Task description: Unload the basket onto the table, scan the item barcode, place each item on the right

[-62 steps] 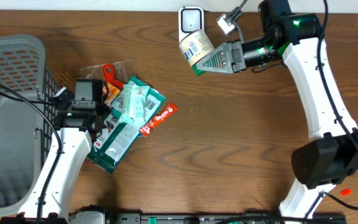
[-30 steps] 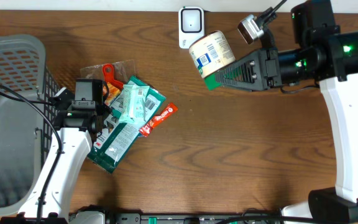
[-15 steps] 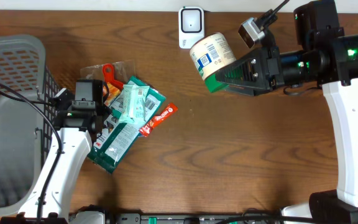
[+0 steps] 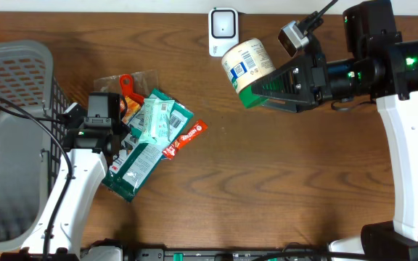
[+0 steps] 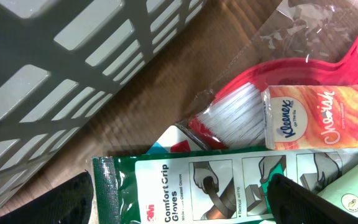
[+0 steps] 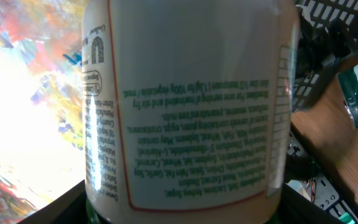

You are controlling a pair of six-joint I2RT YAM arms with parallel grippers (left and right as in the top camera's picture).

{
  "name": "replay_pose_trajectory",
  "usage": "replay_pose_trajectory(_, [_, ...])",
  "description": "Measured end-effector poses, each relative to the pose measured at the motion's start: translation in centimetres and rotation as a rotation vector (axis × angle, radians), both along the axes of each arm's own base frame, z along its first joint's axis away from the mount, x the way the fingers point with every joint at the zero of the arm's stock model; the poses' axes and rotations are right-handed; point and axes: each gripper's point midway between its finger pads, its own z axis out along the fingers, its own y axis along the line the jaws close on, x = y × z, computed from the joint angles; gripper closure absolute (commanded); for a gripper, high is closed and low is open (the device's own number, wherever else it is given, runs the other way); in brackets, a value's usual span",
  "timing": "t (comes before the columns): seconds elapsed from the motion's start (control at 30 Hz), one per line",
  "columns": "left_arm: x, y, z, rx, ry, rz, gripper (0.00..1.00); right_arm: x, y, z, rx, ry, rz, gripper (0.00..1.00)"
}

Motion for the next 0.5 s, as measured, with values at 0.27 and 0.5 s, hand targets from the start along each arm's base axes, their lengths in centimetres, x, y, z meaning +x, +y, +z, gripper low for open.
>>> replay_pose_trajectory(0.27, [0.00,0.00,0.00,0.000,0.000,0.000,0.11,-0.08,0.09,0.00,0.000,0.000,0.004,0.45])
replay_pose_trajectory(0.5, [0.00,0.00,0.00,0.000,0.000,0.000,0.11,-0.09,0.11,0.00,0.000,-0.001,0.004,0.46])
